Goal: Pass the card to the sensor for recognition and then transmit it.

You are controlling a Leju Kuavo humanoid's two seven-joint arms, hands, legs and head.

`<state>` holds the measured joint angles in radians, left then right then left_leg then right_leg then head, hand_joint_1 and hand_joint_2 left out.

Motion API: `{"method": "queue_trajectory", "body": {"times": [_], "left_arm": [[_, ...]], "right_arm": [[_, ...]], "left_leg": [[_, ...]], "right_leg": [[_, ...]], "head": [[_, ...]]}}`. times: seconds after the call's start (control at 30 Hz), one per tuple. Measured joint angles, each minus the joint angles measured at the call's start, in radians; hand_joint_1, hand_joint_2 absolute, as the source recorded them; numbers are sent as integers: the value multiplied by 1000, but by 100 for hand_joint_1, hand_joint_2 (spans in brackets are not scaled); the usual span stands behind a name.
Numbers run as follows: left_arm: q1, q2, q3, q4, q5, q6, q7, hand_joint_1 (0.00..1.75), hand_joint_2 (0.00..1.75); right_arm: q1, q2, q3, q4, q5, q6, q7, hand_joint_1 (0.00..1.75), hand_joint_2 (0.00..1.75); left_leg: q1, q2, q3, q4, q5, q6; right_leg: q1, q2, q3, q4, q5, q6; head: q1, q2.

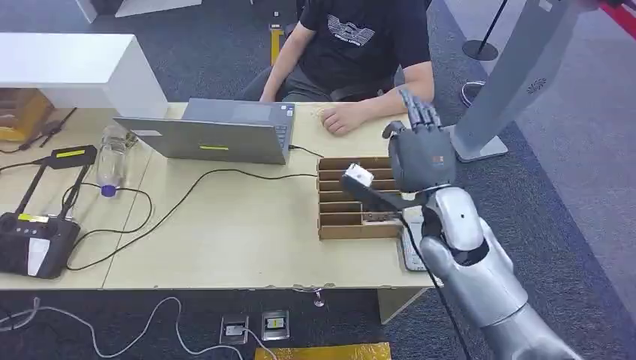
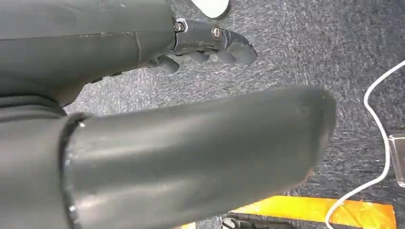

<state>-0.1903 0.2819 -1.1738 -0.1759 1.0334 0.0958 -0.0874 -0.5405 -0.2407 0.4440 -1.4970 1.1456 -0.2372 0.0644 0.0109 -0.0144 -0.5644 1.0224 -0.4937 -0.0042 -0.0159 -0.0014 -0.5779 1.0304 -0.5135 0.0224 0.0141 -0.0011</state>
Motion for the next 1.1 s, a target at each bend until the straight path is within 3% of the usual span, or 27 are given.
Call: {"method": "queue_trajectory", "body": {"times": [0.2,0.47,0.67,0.83,1.1], "left_arm": [[0,0,0,0,0,-2,-6,0,0],[-3,0,0,0,-20,-11,-6,0,0],[-27,-1,-2,0,-47,-21,9,0,0],[-42,-2,-4,0,-53,-22,18,0,0],[-54,-3,-5,0,-71,-25,38,0,0]], "right_arm": [[-35,-7,-54,-95,-53,10,-29,175,175],[-41,-10,-67,-70,-45,-18,-24,175,175],[-105,10,-57,109,37,-97,-52,175,175],[-152,38,-44,264,67,-109,-52,175,175],[-194,69,-27,402,83,-117,-45,175,175]], "left_leg": [[0,0,0,0,0,0],[0,0,-1,0,0,0],[0,0,-1,0,0,0],[0,-1,-2,0,1,0],[0,-1,-2,0,0,0]], "right_leg": [[0,1,0,0,0,0],[0,1,0,0,0,0],[0,-1,0,0,0,0],[0,-2,0,1,0,0],[0,-2,0,0,0,0]], "head": [[0,0],[0,0],[0,0],[0,0],[0,0]]}}
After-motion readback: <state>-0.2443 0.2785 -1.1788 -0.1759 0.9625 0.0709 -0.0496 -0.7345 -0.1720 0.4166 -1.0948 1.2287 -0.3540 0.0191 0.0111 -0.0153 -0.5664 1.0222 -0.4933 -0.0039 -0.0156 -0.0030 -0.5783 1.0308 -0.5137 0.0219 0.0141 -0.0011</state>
